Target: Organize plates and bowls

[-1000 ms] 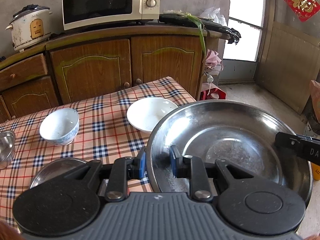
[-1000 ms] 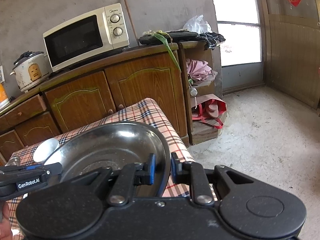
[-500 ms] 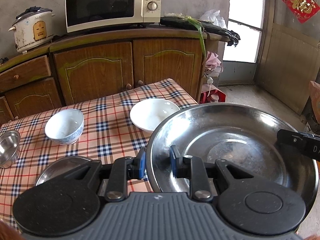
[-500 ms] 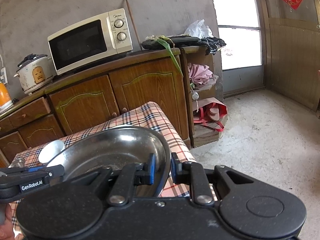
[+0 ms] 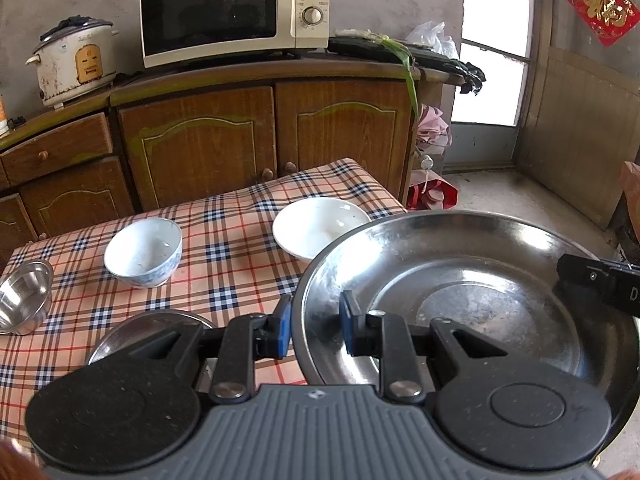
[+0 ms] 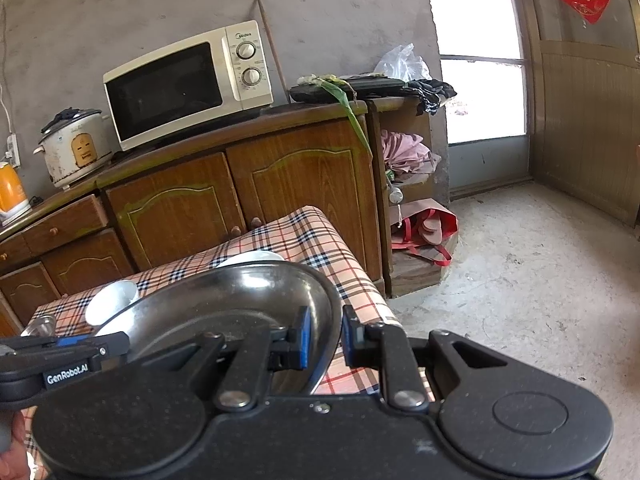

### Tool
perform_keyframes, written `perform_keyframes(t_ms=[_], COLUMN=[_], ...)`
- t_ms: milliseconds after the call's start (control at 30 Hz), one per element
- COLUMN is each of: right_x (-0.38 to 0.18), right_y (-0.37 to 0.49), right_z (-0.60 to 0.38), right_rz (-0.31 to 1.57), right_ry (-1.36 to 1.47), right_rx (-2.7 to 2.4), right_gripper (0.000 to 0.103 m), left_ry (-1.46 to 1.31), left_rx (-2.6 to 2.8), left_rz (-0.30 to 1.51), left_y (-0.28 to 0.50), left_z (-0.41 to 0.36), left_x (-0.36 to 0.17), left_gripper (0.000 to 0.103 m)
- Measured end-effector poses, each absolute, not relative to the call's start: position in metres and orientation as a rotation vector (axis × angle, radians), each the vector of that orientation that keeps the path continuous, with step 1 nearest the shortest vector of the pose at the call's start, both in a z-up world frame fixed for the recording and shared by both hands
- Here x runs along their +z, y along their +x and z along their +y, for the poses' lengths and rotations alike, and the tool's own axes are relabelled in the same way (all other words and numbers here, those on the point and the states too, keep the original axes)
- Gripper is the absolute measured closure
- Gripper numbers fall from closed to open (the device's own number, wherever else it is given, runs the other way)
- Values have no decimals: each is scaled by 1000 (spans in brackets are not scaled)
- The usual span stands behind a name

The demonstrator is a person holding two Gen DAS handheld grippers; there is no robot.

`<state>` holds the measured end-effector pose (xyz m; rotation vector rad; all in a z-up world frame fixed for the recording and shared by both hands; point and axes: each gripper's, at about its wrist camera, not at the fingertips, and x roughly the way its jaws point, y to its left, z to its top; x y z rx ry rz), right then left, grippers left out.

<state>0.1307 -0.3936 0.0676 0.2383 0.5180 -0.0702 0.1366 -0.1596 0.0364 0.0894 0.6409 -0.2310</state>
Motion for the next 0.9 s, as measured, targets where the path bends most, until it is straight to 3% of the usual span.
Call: perform_keyframes(t_ms=[900], right_x=[80], right_y=[128], right_z=[-354], right_rz=[506], right_ry=[218], right_rx=[-25], right_gripper=[81], left_ry=[84], left_rx=[-176], left_rz=[638], left_y=[128], left_z=[-129], left_x=[41], left_gripper=[78])
